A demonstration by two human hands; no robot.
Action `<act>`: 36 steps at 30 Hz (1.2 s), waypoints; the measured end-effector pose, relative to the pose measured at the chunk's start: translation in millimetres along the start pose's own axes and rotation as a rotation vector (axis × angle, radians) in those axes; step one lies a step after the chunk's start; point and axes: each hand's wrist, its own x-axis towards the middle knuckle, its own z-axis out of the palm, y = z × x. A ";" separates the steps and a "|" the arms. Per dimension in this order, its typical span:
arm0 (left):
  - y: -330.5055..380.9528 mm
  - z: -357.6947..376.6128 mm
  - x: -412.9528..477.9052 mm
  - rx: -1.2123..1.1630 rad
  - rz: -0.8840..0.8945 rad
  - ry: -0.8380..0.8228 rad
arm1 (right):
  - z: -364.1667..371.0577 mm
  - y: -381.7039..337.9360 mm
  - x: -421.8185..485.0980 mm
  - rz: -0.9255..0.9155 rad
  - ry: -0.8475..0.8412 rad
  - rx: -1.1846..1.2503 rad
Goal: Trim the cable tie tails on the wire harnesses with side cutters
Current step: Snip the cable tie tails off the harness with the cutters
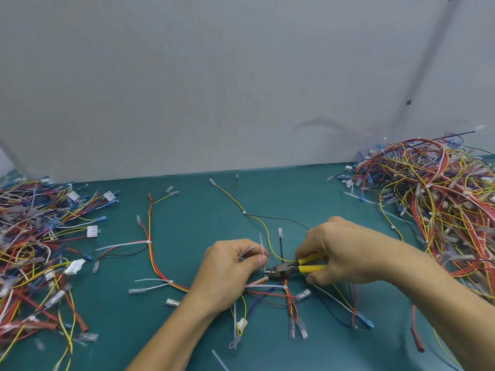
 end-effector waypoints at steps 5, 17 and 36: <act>-0.1 1.3 0.6 -0.001 -0.007 -0.001 | 0.3 -5.2 0.1 -0.035 0.035 -0.099; 1.6 0.9 2.2 -0.168 -0.055 0.050 | 10.5 -15.8 -7.7 -0.009 0.155 -0.160; 14.5 -20.3 -2.2 0.086 0.080 -0.288 | 14.2 -42.4 -65.0 0.273 0.193 -0.088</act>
